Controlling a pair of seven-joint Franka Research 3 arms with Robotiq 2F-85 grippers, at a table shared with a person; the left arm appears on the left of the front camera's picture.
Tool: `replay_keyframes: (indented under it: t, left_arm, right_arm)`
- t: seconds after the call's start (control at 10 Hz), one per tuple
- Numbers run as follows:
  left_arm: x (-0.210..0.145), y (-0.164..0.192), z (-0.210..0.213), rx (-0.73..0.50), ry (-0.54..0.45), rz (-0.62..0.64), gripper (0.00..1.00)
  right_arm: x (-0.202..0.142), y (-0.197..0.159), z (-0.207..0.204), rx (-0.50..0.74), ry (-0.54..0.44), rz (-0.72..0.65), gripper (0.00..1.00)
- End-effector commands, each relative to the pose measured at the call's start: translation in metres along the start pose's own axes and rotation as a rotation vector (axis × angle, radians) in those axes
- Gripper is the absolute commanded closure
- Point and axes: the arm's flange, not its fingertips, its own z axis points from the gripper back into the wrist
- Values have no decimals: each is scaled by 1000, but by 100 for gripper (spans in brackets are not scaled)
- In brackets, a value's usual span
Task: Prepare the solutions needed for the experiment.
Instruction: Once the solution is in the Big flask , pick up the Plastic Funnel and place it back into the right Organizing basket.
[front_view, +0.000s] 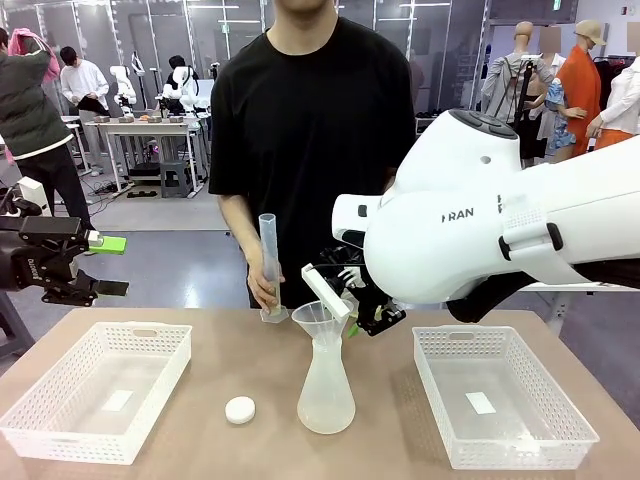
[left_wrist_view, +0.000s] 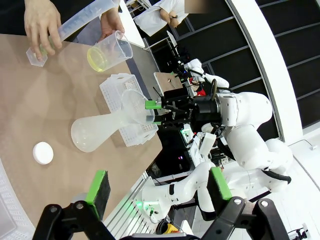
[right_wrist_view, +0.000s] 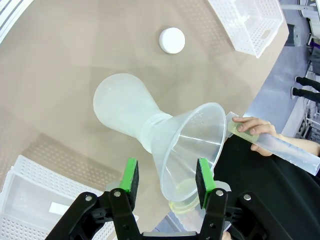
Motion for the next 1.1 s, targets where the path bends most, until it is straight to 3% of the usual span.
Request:
replay_keyframes:
  t: [0.0,0.3,0.5,0.6,0.8,1.0]
  left_arm:
    - [1,0,-2,-24,-15,-18,0]
    - [1,0,-2,-24,-15,-18,0]
    - [1,0,-2,-24,-15,-18,0]
    - [1,0,-2,-24,-15,-18,0]
    - [1,0,-2,-24,-15,-18,0]
    - [1,0,-2,-24,-15,-18,0]
  right_arm:
    - [21,6,14,-6,20,24,41]
    - [46,21,64,-81,88,-2,41]
    - [40,36,98,-140,47,-63,41]
    - [32,47,116,-183,12,-218,41]
    - [17,70,140,-251,-117,-660,41]
    - [13,105,154,-282,-179,-818,41]
